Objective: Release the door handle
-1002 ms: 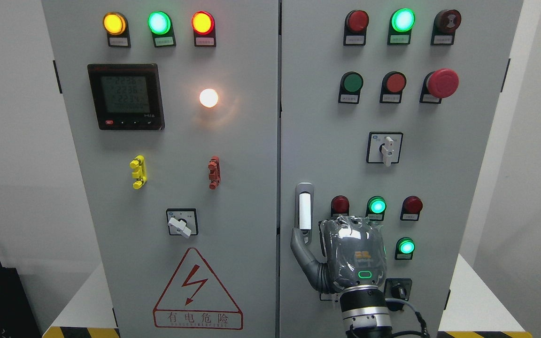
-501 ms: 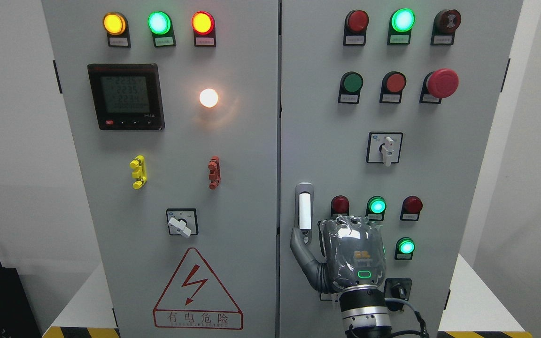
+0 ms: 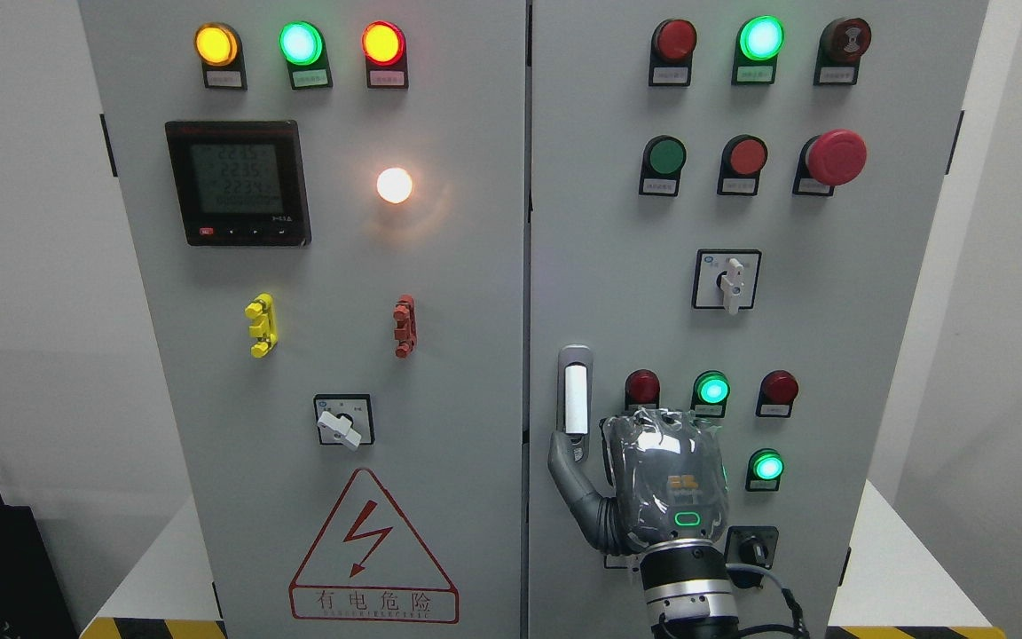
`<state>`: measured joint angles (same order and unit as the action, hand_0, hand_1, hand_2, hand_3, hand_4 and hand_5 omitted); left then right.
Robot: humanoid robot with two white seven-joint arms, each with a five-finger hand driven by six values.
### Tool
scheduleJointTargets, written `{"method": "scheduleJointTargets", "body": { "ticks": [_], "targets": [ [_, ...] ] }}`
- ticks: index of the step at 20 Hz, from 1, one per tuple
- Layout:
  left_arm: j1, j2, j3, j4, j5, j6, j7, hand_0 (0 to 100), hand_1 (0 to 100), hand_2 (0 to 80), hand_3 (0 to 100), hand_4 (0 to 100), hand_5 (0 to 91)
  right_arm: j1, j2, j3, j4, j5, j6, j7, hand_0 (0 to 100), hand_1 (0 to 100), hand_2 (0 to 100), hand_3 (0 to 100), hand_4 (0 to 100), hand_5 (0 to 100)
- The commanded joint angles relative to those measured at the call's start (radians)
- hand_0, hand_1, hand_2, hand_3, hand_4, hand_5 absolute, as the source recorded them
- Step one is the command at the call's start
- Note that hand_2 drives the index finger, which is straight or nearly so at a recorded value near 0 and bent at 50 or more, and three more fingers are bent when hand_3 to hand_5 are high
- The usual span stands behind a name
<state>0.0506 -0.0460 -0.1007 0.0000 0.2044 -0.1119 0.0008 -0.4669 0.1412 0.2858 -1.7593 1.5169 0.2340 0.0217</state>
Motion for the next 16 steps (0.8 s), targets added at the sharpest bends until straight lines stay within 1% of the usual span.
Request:
{"method": "scheduleJointTargets", "body": {
  "ticks": [1, 6, 16],
  "targets": [
    [0.0, 0.0, 0.001, -0.031, 0.001, 0.0, 0.001, 12, 39, 0.0, 0, 0, 0.0, 0.001, 0.0, -0.002, 0.003, 0.0, 0.002, -0.003, 49, 1, 99, 100, 99, 97],
    [0.0, 0.0, -0.001, -0.031, 0.001, 0.0, 0.001, 12, 39, 0.0, 0, 0, 0.0, 0.001, 0.0, -0.002, 0.003, 0.0, 0.014, -0.003, 49, 5, 99, 100, 99, 97],
    [0.0, 0.0, 0.001, -0.031, 0.0, 0.0, 0.001, 12, 39, 0.0, 0, 0, 0.0, 0.001, 0.0, -0.002, 0.003, -0.001, 0.021, -0.003, 53, 4, 99, 100, 99, 97]
  ]
}}
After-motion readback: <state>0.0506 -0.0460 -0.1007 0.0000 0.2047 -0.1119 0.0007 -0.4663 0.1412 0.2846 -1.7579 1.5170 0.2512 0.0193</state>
